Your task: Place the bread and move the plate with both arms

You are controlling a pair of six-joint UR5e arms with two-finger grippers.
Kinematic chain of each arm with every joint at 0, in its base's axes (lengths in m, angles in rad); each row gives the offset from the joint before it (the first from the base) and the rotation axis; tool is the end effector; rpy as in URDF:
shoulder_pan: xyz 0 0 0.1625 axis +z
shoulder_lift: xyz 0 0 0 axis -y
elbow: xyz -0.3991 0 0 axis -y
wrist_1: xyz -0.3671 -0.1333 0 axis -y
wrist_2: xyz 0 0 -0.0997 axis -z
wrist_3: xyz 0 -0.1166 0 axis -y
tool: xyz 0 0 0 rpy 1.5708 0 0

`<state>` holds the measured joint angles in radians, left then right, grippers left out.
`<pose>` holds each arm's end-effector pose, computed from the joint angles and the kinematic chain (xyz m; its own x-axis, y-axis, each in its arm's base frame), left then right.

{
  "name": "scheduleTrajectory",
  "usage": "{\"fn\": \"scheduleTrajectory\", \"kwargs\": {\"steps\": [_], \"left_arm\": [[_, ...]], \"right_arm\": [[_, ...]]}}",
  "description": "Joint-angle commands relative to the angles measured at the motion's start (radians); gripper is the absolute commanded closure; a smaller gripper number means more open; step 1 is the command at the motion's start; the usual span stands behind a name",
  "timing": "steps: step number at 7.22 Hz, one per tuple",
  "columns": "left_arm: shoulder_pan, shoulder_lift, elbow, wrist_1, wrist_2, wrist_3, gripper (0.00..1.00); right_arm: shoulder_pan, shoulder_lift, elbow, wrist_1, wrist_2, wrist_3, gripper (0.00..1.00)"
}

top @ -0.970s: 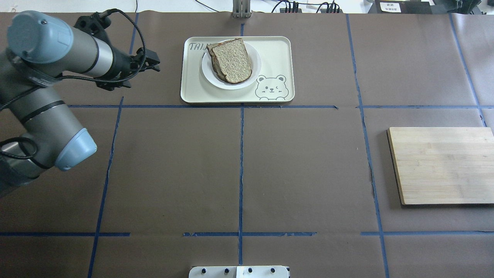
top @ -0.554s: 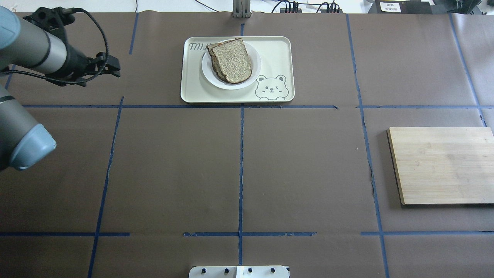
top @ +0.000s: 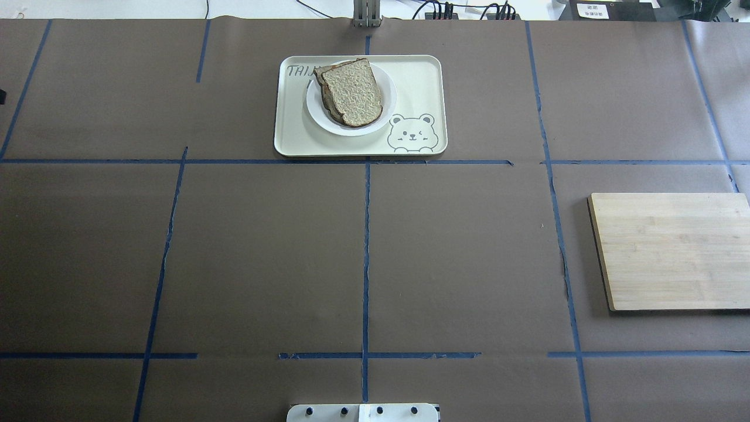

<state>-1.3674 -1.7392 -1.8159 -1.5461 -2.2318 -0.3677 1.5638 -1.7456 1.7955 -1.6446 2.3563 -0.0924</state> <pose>0.0467 -0.5317 0.4558 0.7448 0.0357 -0.6664 0.0866 0.9850 0.1495 0.0481 -0.3953 0.6220 0.7035 -0.0803 0.7062 0.0722 0.9965 0.0414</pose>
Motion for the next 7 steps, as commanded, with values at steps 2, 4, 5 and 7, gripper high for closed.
{"fn": "scheduleTrajectory", "kwargs": {"steps": [2, 4, 5, 7], "left_arm": [[-0.159, 0.004, 0.201, 0.054, -0.055, 0.365, 0.0], [-0.182, 0.044, 0.272, 0.049, -0.057, 0.429, 0.0], [-0.182, 0.071, 0.303, 0.043, -0.058, 0.444, 0.0], [-0.206, 0.125, 0.351, 0.029, -0.144, 0.559, 0.0]], "right_arm": [[0.001, -0.02, -0.033, 0.086, -0.002, 0.002, 0.0], [0.001, -0.038, -0.036, 0.126, 0.0, 0.069, 0.0], [0.001, -0.022, -0.034, 0.121, 0.001, 0.069, 0.0], [0.001, -0.022, -0.036, 0.117, 0.003, 0.069, 0.0]]}}
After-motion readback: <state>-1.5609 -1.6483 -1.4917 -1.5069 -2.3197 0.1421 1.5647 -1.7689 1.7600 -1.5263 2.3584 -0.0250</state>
